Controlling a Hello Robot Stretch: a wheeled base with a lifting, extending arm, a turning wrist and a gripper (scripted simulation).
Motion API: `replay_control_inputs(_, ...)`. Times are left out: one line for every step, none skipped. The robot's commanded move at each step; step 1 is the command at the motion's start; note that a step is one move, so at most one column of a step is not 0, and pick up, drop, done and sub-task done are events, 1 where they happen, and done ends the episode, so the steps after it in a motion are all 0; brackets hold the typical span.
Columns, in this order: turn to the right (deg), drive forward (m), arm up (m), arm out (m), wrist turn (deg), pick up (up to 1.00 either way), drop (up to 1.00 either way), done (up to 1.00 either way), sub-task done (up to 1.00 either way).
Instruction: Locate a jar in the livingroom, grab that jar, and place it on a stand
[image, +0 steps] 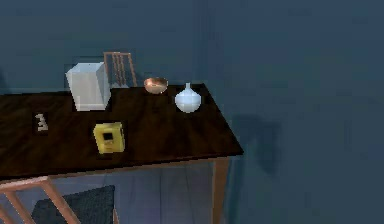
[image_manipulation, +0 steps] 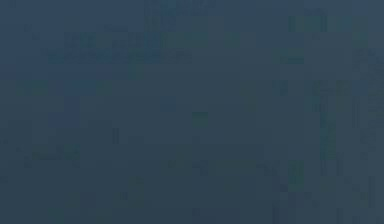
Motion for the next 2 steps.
replay_control_inputs(6.0,0.00,0.00,0.00,0.0,0.00,0.00,0.00,0.00)
replay_control_inputs(0.0,0.40,0.00,0.00,0.0,0.00,0.00,0.00,0.00)
